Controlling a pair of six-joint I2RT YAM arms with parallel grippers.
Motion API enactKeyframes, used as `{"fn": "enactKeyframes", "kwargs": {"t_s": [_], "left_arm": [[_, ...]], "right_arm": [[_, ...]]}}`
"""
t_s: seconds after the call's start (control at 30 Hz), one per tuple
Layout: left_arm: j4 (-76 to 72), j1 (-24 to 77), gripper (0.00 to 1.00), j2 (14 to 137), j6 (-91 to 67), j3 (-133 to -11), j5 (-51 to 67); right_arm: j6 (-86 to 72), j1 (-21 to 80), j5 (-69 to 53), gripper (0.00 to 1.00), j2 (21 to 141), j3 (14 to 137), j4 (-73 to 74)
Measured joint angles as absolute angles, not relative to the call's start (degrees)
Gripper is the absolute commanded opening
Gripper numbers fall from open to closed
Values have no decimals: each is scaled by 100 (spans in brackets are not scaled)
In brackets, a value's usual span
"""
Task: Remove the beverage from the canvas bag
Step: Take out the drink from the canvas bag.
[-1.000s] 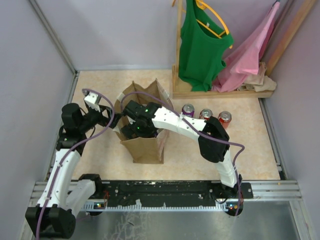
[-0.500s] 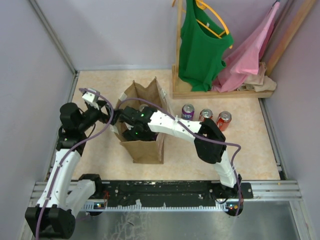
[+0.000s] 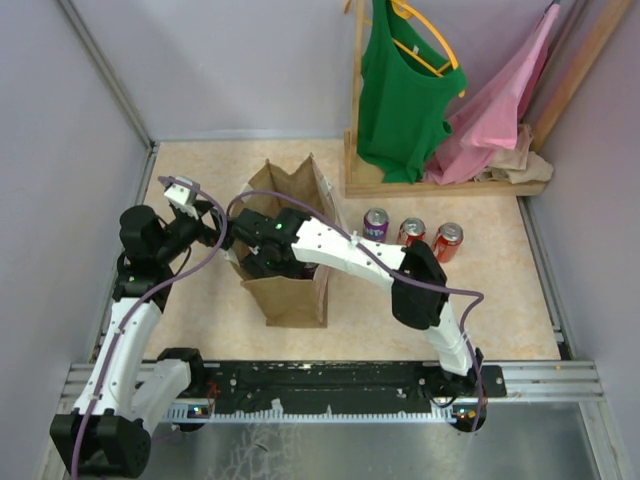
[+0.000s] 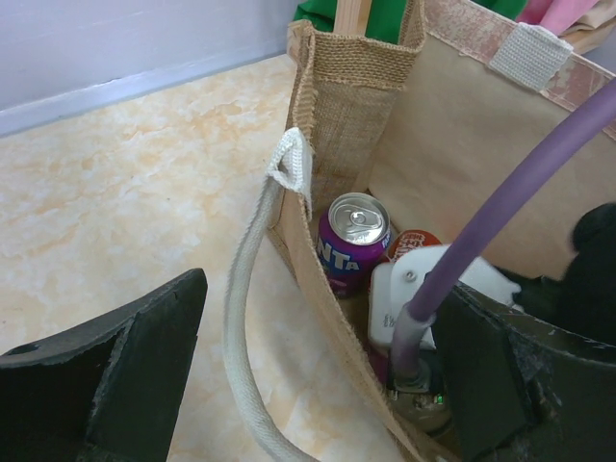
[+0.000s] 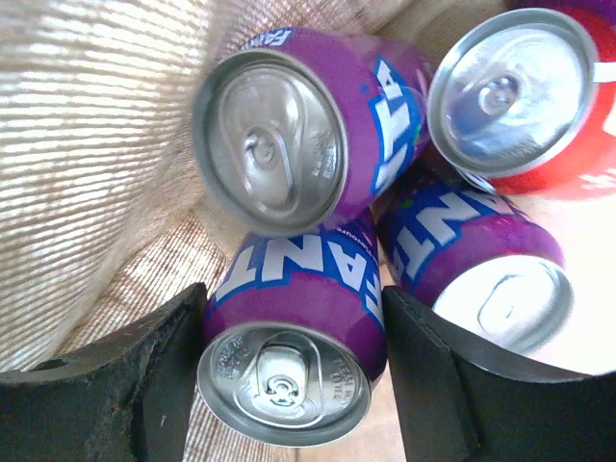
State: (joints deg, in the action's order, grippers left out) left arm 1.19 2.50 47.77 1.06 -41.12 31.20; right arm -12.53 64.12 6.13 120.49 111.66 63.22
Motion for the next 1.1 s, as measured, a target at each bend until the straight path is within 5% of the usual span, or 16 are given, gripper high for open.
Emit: {"fn": "enactKeyframes", "kwargs": {"t_s": [0.43,1.1], "left_arm": [[-766,261,100,4580,-82,-4423,3116],[-864,252,100,3234,220,-4222,3076]], "right_arm": [[-1046,6488,1586,0,12062,12947,7505],[-1184,6086,3037,0,11220,12997,6425]]}}
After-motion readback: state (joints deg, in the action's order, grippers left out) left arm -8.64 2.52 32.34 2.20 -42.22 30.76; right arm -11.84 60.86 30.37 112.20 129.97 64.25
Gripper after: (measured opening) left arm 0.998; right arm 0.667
